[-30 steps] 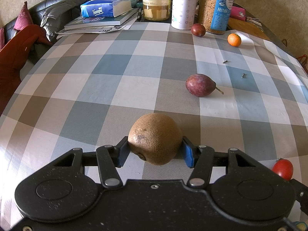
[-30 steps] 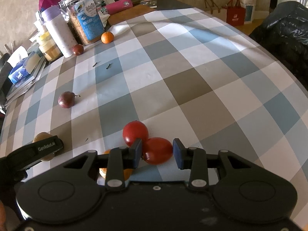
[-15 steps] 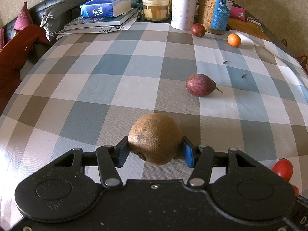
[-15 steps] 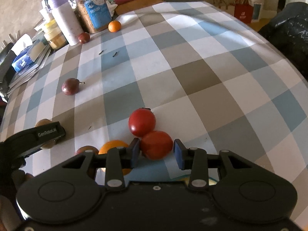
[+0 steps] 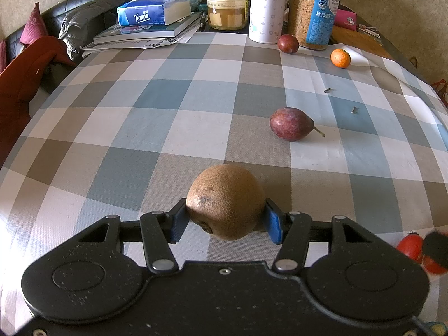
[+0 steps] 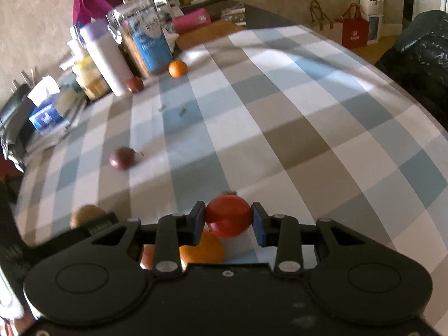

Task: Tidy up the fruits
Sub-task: 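Close the right tool on a red tomato while the left tool holds the potato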

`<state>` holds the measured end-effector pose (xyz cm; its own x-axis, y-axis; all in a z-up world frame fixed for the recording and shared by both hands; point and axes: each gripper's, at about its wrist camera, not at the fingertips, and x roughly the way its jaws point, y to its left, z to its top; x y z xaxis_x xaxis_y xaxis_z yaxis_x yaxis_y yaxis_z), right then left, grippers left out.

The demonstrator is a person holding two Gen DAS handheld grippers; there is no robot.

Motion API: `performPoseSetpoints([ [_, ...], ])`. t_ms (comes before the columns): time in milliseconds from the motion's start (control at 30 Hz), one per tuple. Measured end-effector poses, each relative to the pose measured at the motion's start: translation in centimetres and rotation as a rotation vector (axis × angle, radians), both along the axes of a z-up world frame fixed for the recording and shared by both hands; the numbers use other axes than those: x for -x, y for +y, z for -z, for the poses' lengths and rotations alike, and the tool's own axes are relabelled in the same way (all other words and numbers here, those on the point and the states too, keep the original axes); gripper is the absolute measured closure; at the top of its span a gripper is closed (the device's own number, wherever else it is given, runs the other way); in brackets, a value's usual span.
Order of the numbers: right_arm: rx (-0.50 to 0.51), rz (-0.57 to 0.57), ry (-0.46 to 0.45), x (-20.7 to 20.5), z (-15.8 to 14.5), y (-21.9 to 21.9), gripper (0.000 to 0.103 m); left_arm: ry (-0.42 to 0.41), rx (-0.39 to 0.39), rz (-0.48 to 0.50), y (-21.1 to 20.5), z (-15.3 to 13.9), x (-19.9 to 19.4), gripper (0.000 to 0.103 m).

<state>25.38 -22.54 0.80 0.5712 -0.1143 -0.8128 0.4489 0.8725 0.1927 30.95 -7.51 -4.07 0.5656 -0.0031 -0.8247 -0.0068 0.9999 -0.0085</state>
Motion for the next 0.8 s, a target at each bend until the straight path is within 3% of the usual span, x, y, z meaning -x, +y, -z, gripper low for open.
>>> performPoseSetpoints([
  [400, 0.038, -0.008, -0.089, -2.1, -0.5, 1.5, 0.066, 0.003, 0.004, 0.004, 0.0, 0.0, -0.1, 0.042],
  [800, 0.053, -0.009, -0.06, -2.4, 1.0, 1.5, 0.066, 0.016, 0.079, 0.004, 1.3, -0.1, -0.6, 0.043],
])
